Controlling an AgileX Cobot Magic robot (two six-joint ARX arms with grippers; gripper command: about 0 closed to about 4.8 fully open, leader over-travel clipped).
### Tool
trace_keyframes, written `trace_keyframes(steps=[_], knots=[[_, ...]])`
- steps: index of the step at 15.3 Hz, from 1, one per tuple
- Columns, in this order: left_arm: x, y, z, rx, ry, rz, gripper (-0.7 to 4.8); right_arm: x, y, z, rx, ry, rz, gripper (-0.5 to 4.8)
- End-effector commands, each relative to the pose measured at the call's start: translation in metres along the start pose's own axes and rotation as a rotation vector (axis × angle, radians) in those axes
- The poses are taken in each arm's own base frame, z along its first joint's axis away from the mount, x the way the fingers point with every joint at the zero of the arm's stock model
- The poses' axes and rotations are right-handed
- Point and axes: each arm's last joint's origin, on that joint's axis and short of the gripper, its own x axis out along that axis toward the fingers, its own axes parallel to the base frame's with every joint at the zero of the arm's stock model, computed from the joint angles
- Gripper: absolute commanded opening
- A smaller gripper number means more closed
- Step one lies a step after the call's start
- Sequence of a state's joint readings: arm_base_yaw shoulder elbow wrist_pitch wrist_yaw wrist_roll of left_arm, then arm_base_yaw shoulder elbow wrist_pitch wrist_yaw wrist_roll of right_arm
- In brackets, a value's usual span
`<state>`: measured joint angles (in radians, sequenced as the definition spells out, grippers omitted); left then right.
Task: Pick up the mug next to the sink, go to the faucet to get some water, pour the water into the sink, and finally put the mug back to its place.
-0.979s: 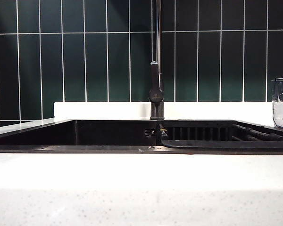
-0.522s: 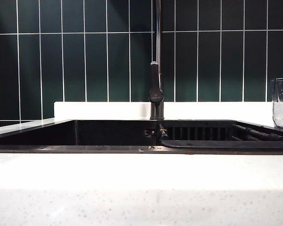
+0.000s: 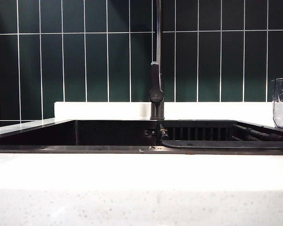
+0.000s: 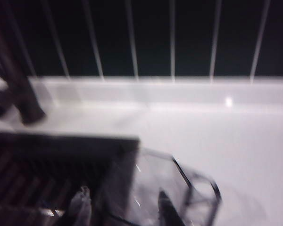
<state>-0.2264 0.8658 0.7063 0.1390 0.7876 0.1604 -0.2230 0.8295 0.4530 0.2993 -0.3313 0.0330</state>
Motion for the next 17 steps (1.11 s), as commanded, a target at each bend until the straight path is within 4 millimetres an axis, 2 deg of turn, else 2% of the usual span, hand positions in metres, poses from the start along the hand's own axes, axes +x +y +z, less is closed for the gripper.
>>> trace_keyframes(steps=[1, 2, 6, 8, 12, 15, 17], knots=[[-0.012, -0.006, 0.01, 0.053, -0.008, 0.145, 0.59, -0.02, 0.016, 0.014, -0.034, -0.074, 0.008, 0.51], [-0.022, -0.013, 0.014, 0.08, 0.012, 0.232, 0.56, -0.032, 0.024, 0.018, -0.048, -0.098, 0.012, -0.08], [-0.05, -0.035, 0.01, 0.134, 0.002, 0.418, 0.46, -0.051, 0.033, 0.02, -0.069, -0.116, 0.018, -0.08], [-0.073, -0.057, -0.006, 0.088, -0.079, 0.513, 0.18, -0.066, 0.037, 0.016, -0.076, -0.158, -0.016, -0.08], [-0.099, -0.082, -0.032, 0.017, -0.214, 0.661, 0.17, -0.093, 0.043, -0.004, -0.071, -0.221, -0.024, -0.08], [-0.105, -0.088, -0.04, -0.01, -0.196, 0.709, 0.17, -0.112, 0.044, -0.016, -0.054, -0.241, -0.085, -0.08], [-0.105, -0.087, -0.041, -0.032, -0.2, 0.712, 0.17, -0.112, 0.044, -0.017, -0.015, -0.237, -0.084, -0.08]])
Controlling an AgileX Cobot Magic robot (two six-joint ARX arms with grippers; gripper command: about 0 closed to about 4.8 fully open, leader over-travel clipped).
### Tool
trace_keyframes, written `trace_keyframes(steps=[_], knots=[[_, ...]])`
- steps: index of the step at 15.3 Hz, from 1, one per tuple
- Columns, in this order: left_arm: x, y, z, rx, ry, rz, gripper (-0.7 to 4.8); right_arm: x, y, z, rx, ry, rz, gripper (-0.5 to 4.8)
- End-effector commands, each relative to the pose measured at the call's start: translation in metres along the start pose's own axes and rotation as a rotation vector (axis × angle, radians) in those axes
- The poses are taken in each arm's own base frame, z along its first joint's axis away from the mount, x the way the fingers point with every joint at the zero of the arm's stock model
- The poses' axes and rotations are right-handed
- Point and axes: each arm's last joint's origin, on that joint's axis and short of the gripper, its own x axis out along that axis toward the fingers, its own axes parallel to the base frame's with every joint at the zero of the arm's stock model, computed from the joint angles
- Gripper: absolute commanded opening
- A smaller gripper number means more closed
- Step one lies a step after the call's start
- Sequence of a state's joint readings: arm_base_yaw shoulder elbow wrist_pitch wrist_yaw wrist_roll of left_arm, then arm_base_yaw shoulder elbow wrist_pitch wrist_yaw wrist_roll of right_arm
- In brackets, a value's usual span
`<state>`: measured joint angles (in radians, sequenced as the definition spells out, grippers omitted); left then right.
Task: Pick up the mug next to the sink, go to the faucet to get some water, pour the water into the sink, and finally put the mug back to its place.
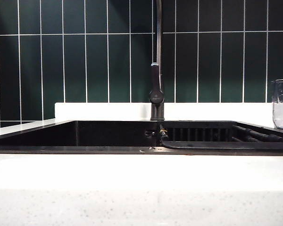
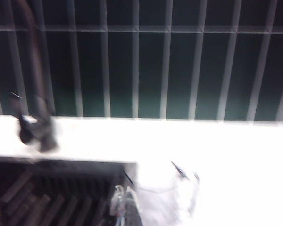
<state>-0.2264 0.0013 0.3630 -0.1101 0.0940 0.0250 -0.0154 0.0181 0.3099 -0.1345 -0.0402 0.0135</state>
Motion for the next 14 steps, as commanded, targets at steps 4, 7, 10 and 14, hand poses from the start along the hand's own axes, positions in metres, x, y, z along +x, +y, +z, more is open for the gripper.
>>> trace_keyframes(steps=[4, 7, 10, 14], knots=[[0.006, 0.004, -0.02, -0.094, -0.004, 0.123, 0.17, 0.005, 0.0, -0.021, 0.068, 0.022, 0.0, -0.08], [0.01, 0.004, -0.036, -0.111, -0.029, 0.122, 0.18, 0.01, 0.001, -0.037, 0.078, 0.012, 0.036, -0.08], [0.013, 0.003, -0.056, -0.104, -0.011, 0.123, 0.18, 0.014, 0.005, -0.058, 0.074, 0.014, 0.066, -0.08], [0.015, 0.003, -0.075, -0.069, -0.004, 0.124, 0.18, 0.016, 0.008, -0.083, 0.017, 0.074, 0.092, -0.08]])
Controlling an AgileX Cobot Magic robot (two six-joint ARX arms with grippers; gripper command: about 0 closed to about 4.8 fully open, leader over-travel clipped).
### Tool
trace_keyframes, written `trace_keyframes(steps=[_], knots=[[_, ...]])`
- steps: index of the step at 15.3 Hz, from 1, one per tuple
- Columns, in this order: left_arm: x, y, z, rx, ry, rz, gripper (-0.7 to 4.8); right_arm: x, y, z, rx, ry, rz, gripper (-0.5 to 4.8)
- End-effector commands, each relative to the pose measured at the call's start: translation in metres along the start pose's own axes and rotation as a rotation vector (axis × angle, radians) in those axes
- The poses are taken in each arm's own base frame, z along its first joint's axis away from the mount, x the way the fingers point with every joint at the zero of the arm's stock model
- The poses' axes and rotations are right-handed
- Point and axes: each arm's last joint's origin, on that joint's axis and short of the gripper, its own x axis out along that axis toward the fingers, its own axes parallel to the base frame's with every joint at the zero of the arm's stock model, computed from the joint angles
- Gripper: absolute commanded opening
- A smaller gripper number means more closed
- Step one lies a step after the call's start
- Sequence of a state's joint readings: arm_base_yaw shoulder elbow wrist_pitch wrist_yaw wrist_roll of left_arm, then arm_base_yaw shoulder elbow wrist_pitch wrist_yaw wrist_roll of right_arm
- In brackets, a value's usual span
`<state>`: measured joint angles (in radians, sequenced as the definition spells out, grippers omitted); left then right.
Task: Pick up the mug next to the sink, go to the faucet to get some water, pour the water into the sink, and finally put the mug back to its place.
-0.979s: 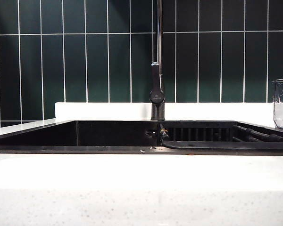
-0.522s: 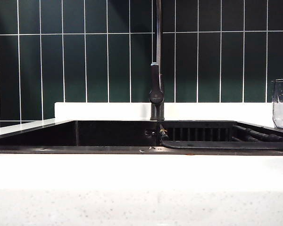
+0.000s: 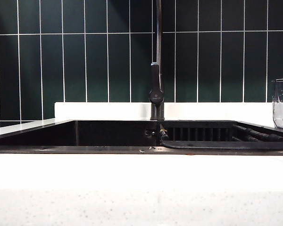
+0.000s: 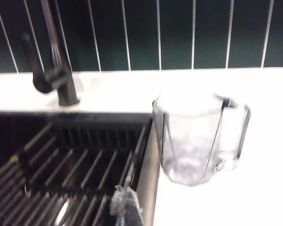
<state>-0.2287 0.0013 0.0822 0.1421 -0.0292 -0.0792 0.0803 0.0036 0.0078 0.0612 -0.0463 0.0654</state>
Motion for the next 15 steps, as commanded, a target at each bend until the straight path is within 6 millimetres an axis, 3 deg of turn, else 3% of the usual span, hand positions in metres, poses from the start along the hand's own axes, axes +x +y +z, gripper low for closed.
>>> trace_keyframes(steps=[1, 7, 8, 10, 15], knots=[[0.001, 0.001, -0.008, 0.048, -0.046, 0.018, 0.18, 0.0, 0.0, 0.002, -0.086, -0.037, -0.024, -0.08], [0.001, 0.003, -0.012, 0.111, -0.071, 0.058, 0.15, -0.002, -0.005, 0.013, -0.132, -0.148, -0.229, -0.08], [0.001, -0.001, -0.012, 0.139, -0.069, -0.087, -0.07, -0.001, -0.004, 0.013, -0.135, -0.146, -0.18, -0.08], [0.001, -0.004, -0.013, 0.134, -0.058, -0.167, -0.07, -0.001, 0.0, 0.011, -0.124, -0.129, -0.066, -0.08], [0.001, -0.003, -0.014, 0.133, -0.05, -0.155, -0.06, 0.0, 0.0, 0.007, -0.072, -0.094, -0.055, -0.07]])
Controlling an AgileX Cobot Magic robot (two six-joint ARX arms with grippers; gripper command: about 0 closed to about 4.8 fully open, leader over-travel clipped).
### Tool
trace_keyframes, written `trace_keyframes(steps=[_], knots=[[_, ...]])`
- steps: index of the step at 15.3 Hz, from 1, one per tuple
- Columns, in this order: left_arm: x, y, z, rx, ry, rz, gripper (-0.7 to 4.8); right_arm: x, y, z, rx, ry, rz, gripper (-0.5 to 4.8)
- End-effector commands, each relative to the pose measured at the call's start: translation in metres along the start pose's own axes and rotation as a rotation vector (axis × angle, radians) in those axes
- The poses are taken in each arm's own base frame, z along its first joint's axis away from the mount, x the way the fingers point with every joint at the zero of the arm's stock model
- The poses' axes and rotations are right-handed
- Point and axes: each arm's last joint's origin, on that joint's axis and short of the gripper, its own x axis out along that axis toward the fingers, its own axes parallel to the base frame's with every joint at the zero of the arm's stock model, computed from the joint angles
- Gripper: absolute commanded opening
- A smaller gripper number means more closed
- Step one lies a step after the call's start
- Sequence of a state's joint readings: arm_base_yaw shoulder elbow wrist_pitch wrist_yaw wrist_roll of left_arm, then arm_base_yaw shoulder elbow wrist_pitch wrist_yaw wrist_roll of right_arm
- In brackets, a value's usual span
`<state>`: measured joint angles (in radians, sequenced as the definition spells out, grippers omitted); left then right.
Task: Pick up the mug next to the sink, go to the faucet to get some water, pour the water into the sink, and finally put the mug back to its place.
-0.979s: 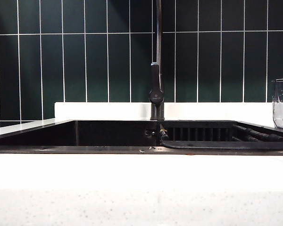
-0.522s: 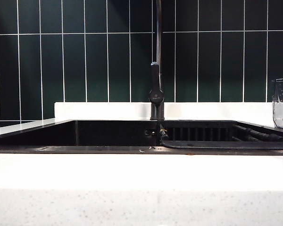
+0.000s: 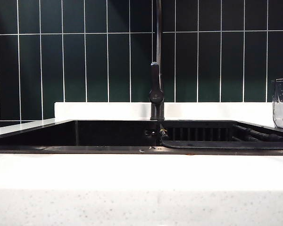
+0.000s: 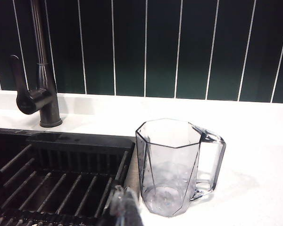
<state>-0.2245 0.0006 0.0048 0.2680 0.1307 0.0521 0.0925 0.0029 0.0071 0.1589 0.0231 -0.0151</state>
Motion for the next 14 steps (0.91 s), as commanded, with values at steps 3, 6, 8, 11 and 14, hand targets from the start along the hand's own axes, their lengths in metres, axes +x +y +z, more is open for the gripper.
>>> trace_keyframes(steps=[3, 6, 8, 11, 14], knots=[[-0.001, -0.001, -0.011, -0.02, 0.119, -0.011, -0.05, 0.0, 0.0, -0.005, 0.006, 0.038, 0.0, -0.06], [-0.002, -0.001, -0.018, -0.03, 0.196, -0.015, -0.05, 0.0, 0.0, -0.005, 0.006, 0.041, 0.0, -0.06], [-0.002, -0.001, -0.019, -0.032, 0.21, -0.016, -0.05, 0.0, 0.0, -0.006, 0.006, 0.041, 0.0, -0.06], [-0.002, -0.001, -0.019, -0.032, 0.209, -0.016, -0.05, 0.0, 0.0, -0.006, 0.006, 0.041, 0.0, -0.06], [-0.002, -0.001, -0.02, -0.032, 0.21, -0.015, -0.05, 0.0, 0.0, -0.005, 0.006, 0.041, 0.0, -0.06]])
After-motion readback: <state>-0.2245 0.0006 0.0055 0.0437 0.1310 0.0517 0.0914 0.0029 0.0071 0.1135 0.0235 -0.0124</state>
